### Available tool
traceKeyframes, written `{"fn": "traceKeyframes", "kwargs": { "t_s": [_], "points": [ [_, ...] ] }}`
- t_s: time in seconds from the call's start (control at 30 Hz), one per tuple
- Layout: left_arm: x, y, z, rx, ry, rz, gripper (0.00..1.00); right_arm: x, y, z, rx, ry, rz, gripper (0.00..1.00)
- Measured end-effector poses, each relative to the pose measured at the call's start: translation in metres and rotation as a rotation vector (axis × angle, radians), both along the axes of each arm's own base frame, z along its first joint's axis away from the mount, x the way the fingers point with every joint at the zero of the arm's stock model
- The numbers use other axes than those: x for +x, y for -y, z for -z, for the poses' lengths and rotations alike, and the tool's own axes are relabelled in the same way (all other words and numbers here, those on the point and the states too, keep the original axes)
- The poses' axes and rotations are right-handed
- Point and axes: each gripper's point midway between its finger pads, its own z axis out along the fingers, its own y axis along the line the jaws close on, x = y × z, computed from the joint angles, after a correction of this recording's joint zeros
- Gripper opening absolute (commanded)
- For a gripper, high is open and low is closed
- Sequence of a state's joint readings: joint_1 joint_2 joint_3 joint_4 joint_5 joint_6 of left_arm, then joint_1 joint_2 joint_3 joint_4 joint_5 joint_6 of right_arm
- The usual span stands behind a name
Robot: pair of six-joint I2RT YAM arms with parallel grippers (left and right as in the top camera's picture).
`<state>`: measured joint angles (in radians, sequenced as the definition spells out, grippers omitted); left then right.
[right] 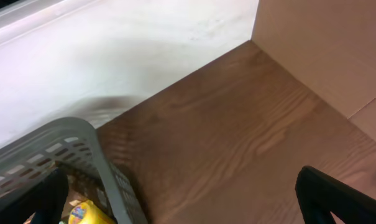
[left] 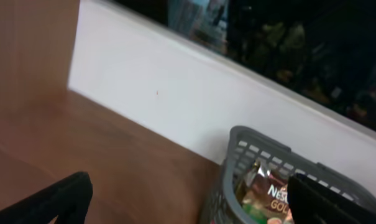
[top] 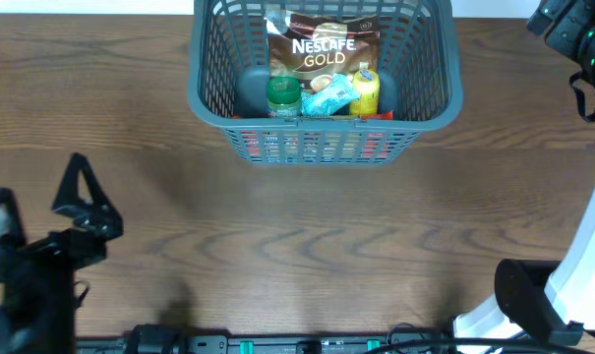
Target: Pack container
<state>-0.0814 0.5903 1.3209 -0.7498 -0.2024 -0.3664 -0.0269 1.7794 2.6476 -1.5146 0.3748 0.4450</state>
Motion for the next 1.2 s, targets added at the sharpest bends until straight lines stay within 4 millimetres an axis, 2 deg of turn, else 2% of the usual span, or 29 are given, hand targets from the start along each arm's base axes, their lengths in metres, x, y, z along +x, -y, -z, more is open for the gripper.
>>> {"fn": "traceKeyframes", "kwargs": {
  "t_s": [0.2,0.37,0.57,1.2],
  "points": [
    [0.027,0.001,0.058,-0.114,0.012,-0.020,0.98,0.000,0.000,0.000,0.000,0.000,0.000,0.99],
    [0.046,0.003,0.097,-0.150,0.038,-0.015,0.99,0.000,0.000,0.000,0.000,0.000,0.000,0.99],
    [0.051,0.004,0.142,-0.196,0.018,-0.018,0.98,0.000,0.000,0.000,0.000,0.000,0.000,0.99],
    [0.046,0.004,0.219,-0.240,0.000,-0.023,0.98,0.000,0.000,0.000,0.000,0.000,0.000,0.99]
  ]
}}
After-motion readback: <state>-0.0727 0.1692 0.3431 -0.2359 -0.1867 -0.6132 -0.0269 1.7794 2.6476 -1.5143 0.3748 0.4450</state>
